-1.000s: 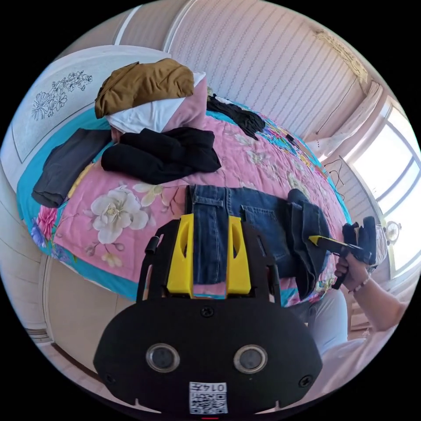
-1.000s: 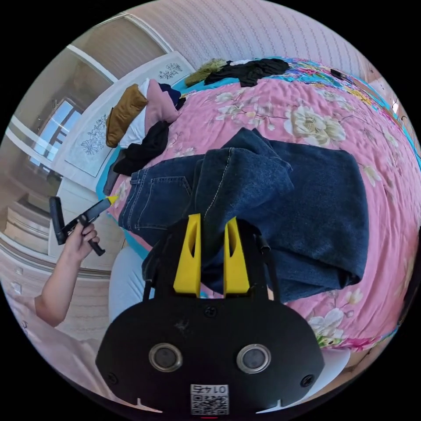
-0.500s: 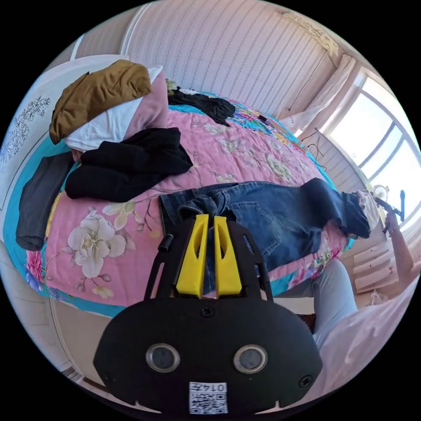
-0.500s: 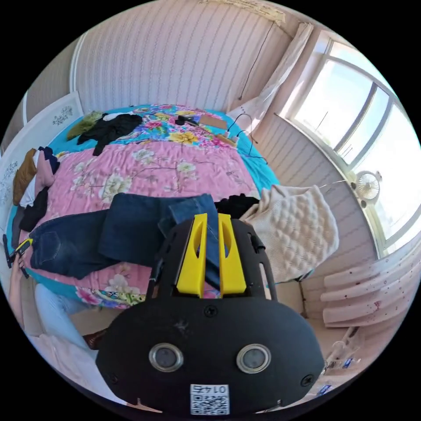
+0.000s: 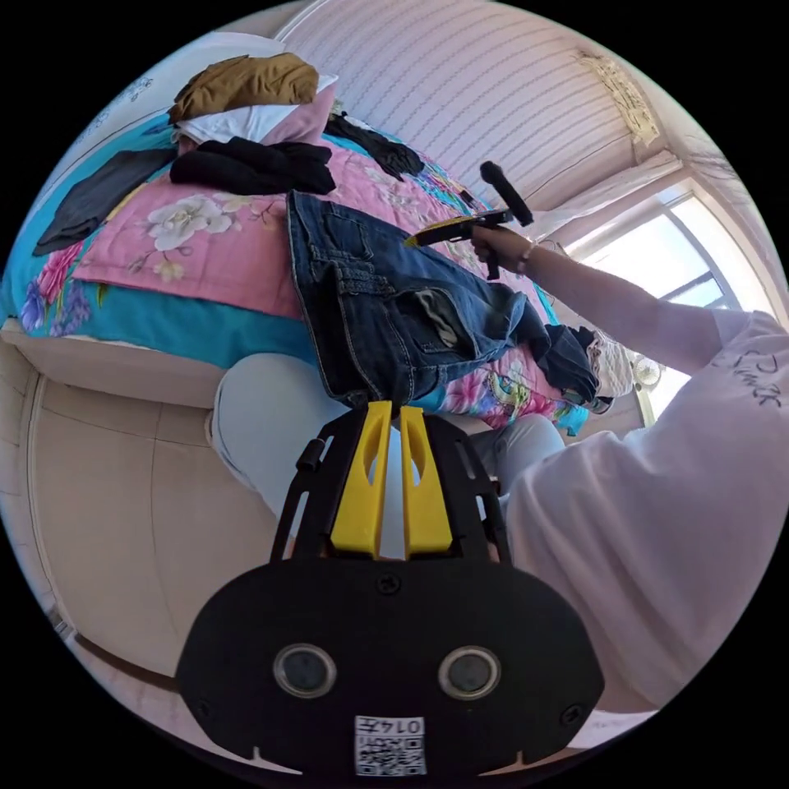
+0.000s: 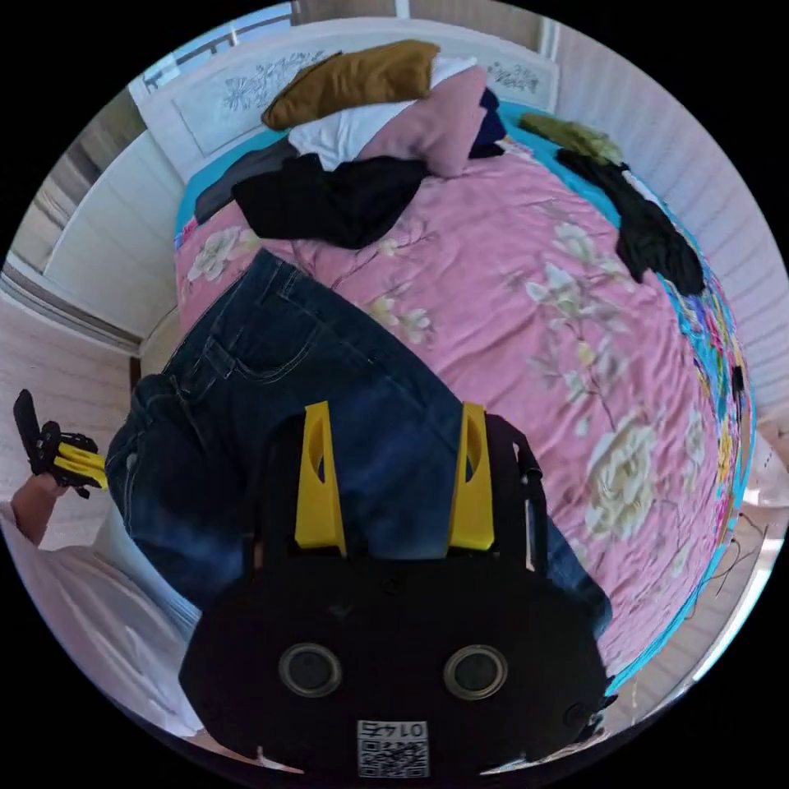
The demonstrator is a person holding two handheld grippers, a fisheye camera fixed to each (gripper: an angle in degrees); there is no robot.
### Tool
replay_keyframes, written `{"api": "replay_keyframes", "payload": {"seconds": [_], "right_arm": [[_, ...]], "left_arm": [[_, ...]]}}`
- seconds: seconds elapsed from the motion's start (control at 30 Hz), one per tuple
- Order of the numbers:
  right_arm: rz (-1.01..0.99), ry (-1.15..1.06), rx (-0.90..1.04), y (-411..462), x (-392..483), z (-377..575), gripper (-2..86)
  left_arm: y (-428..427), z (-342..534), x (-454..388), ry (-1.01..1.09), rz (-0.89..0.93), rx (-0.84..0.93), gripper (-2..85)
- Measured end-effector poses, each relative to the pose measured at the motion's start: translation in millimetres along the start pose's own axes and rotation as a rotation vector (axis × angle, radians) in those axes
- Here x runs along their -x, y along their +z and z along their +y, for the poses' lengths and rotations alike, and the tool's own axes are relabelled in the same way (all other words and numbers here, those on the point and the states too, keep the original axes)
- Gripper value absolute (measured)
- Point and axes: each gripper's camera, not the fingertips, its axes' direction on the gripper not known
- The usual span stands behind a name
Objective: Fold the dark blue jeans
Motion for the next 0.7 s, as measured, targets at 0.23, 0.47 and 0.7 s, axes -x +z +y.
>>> {"api": "replay_keyframes", "payload": {"seconds": [0.23,0.47,0.7], "right_arm": [[0.000,-0.003,0.119,22,4,-27,13.5],[-0.027,-0.026,-0.044,-55,-12,11,1.3],[-0.034,-0.035,-0.446,-230,-57,-25,2.1]], "left_arm": [[-24,5,-5,0.066,0.042,-0.138,-0.7],[-81,-27,-38,0.285,0.021,-0.367,-0.9],[-188,-58,-2,0.105,-0.166,-0.789,-0.8]]}}
